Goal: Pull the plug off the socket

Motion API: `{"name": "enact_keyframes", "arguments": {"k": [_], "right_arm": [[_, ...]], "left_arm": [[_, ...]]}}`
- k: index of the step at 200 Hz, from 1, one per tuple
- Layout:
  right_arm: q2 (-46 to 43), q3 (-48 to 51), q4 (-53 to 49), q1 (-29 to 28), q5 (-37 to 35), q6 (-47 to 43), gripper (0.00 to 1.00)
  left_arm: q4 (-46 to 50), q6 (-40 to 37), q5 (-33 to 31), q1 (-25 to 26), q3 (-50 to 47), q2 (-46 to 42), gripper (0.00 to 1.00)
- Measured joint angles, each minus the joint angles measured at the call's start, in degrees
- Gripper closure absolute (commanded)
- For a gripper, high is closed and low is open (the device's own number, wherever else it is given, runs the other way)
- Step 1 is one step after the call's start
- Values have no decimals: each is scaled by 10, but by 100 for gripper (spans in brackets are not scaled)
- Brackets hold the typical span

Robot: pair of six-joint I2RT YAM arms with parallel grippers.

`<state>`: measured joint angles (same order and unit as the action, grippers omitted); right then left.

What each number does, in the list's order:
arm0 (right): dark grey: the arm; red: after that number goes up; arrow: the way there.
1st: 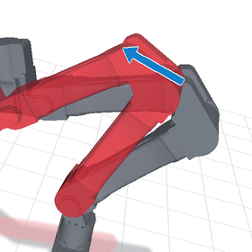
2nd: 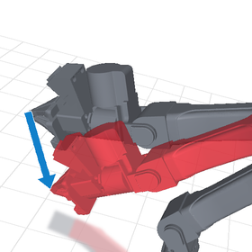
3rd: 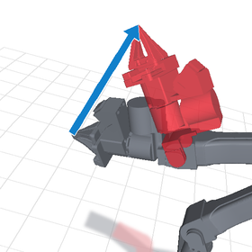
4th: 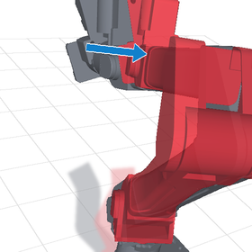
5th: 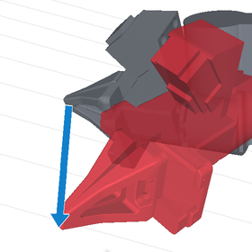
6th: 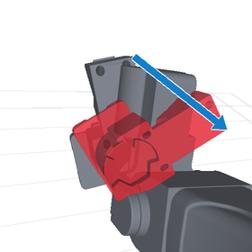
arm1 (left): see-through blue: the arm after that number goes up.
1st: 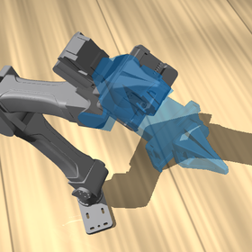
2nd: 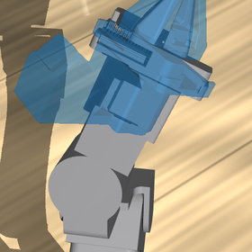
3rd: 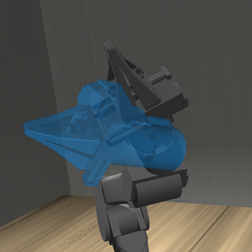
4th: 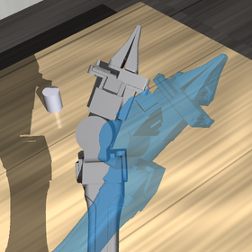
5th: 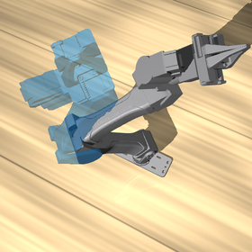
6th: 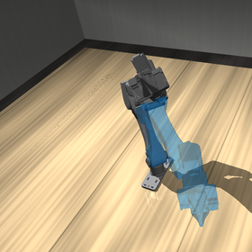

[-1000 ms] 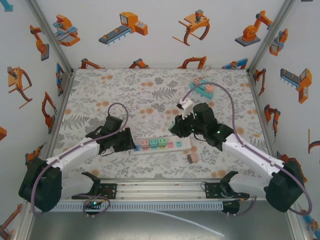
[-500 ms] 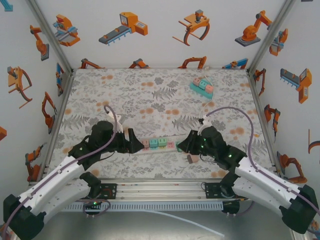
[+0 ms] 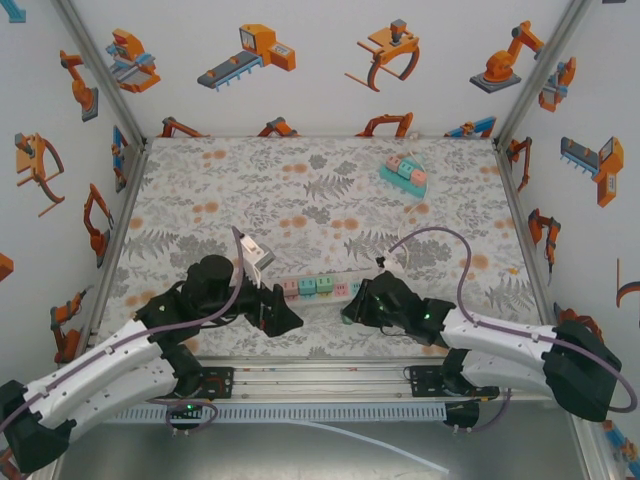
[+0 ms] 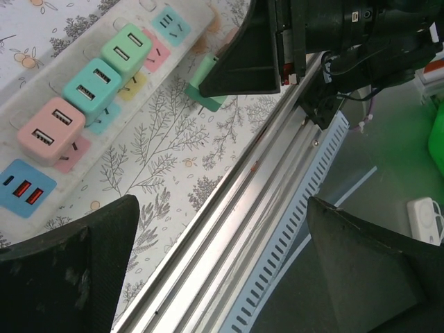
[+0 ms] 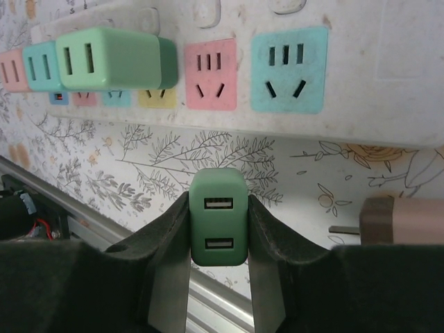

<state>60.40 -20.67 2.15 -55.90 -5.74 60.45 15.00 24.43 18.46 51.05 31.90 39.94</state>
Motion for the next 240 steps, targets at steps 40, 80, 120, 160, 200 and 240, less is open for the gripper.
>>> {"name": "enact_keyframes", "arguments": {"k": [40,80,120,160,200,240], "right_arm": [[23,11,29,-8,-9,13,67],[22,14,25,-14,-19,23,54],[-3,18,-5,-15,-31,26,52],[-36,18,-36,-15,-44,26,52],[-84,14,-86,-16,-62,12,51],[-122,-24,-147,-16,-101,-46,46]], "left_arm": [[0,-13,-12,0,0,14,3],[0,-21,-24,0,1,25,3],[0,-23,-37,0,2,26,3],[0,-23,-49,0,2,26,3],[3,-23,-79,0,2,24,3],[20,-21,-132,0,2,7,3]]}}
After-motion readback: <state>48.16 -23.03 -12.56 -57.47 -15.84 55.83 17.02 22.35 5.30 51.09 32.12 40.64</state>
